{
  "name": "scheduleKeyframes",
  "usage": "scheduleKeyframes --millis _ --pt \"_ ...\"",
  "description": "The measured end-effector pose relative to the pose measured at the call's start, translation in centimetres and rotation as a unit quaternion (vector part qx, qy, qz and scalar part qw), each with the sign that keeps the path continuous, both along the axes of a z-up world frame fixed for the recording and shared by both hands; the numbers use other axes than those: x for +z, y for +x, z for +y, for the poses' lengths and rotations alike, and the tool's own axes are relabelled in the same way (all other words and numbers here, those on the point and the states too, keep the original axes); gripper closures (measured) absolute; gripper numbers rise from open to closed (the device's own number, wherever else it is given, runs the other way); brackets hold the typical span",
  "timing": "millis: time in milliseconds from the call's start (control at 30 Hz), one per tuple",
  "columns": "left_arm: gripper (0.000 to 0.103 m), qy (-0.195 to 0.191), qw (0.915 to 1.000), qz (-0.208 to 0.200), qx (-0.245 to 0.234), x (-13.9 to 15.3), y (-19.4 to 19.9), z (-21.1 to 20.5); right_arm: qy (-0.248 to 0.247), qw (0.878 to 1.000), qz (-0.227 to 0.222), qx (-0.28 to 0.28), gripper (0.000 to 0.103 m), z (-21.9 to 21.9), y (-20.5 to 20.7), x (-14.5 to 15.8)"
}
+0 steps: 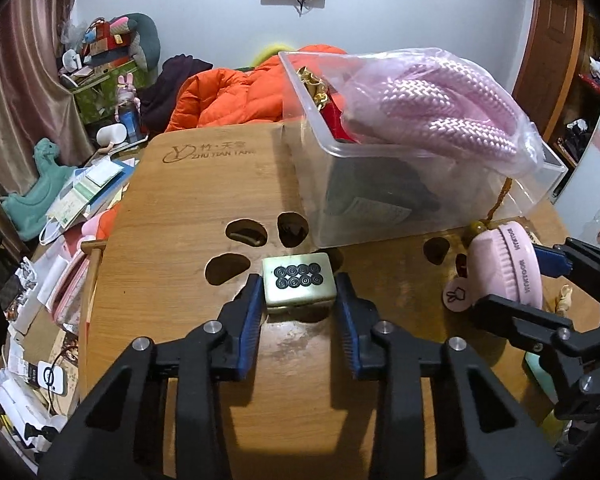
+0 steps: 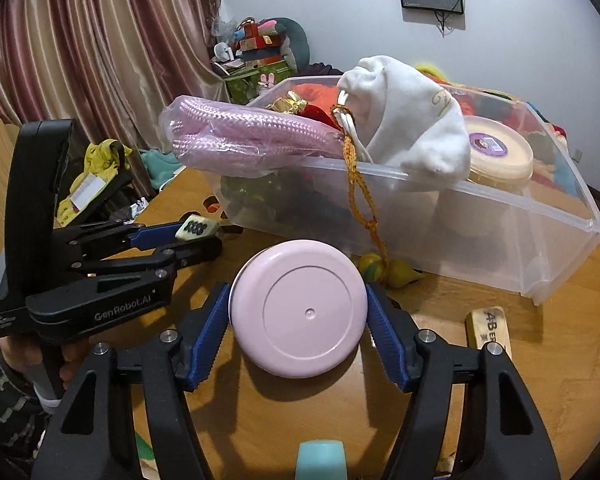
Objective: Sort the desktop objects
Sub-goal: 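Grasp the small white dotted box with the left tool while the right tool grasps the pink round compact, then carry the dotted box with the left tool while the right tool carries the compact over the box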
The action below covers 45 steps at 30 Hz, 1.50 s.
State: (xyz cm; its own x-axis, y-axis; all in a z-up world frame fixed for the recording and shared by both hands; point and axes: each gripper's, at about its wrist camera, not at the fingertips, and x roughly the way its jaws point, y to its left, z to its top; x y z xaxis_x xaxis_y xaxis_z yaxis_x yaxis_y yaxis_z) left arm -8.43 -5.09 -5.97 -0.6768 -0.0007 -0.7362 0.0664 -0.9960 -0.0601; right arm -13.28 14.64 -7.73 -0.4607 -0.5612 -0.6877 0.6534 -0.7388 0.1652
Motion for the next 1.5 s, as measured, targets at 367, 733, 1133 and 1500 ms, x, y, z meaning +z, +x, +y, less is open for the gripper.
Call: scheduleKeyframes --millis 367,733,1133,1500 --pt "0.070 0.006 0.9999 0.013 0.004 0.9 1.4 0.1 -0.019 1.000 0.015 -0.016 0.040 1.8 1.0 1.9" --pt "0.070 0.012 0.9996 0.025 -0.002 1.8 2.9 0.8 -0.038 0.998 0.020 -0.047 0.040 3.8 1.3 3.4" --pt "0.070 0.013 0.9971 0.074 -0.014 5.7 4.4 1.7 -0.047 0.995 0.046 -0.078 0.040 5.9 1.7 5.4" --pt "0.070 0.014 0.9916 0.122 -0.041 9.4 3.2 3.0 -0.052 0.990 0.075 -0.103 0.040 7.7 1.1 7.6"
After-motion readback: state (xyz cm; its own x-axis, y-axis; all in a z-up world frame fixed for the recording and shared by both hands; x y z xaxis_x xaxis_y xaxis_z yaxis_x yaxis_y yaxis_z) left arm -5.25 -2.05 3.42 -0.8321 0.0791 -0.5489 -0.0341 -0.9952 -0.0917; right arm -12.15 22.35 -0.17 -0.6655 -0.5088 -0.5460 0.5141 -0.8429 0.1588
